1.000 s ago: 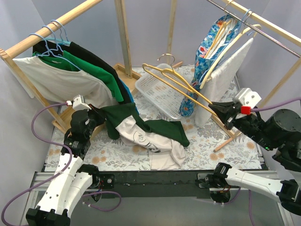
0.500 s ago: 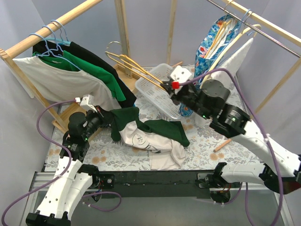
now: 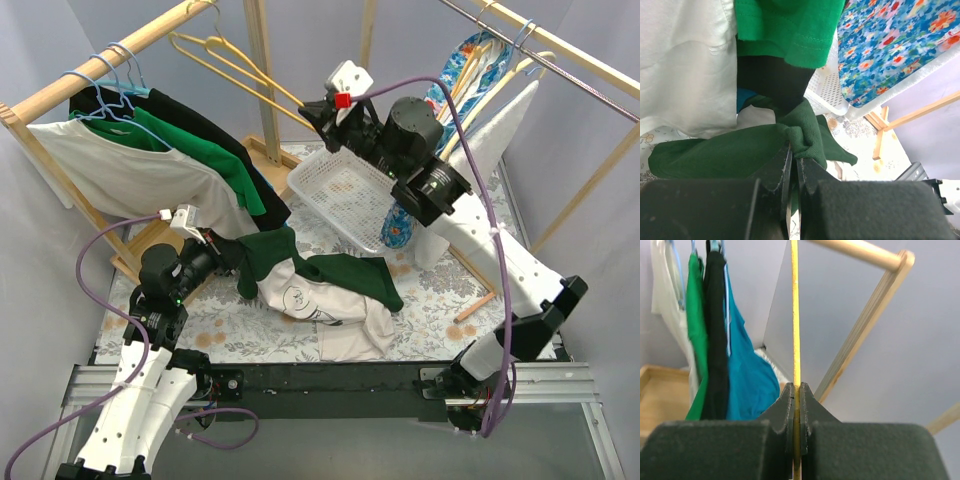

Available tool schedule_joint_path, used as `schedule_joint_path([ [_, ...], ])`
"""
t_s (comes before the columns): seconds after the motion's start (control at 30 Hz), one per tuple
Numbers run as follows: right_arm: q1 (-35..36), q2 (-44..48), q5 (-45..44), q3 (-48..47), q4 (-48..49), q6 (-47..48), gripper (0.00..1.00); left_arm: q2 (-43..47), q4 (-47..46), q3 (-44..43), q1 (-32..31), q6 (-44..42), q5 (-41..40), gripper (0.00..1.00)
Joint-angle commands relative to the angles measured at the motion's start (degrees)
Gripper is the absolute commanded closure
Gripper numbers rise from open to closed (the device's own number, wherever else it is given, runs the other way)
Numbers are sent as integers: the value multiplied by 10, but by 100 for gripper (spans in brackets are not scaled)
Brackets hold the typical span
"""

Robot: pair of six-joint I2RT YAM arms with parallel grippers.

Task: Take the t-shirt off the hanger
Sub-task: Place the hanger at the clothesline.

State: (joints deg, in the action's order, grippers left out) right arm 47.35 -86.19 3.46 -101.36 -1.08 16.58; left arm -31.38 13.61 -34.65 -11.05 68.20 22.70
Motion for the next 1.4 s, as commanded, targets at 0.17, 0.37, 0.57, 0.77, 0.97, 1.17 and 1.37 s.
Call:
schedule_joint_path([
  [0.17, -24, -147, 84, -201, 82, -50, 99, 10, 8, -16, 1, 7, 12, 100],
  [0.37, -26, -222, 99, -251, 98, -76, 99, 14, 12, -16, 1, 8, 10, 100],
  [0.57, -27, -275, 105, -293, 114, -100, 99, 14, 13, -18, 2, 8, 11, 100],
  [0.77, -30, -301, 101, -299, 127, -112, 99, 17, 14, -15, 2, 11, 12, 100],
  [0.97, -32, -319, 97, -304, 129, -118, 99, 19, 14, -15, 1, 11, 12, 100],
  [1.17, -35, -331, 90, -298, 112, -117, 99, 20, 15, -13, 1, 14, 12, 100],
  [1.37, -35, -315, 82, -258, 110, -112, 99, 21, 15, -10, 1, 15, 13, 100],
])
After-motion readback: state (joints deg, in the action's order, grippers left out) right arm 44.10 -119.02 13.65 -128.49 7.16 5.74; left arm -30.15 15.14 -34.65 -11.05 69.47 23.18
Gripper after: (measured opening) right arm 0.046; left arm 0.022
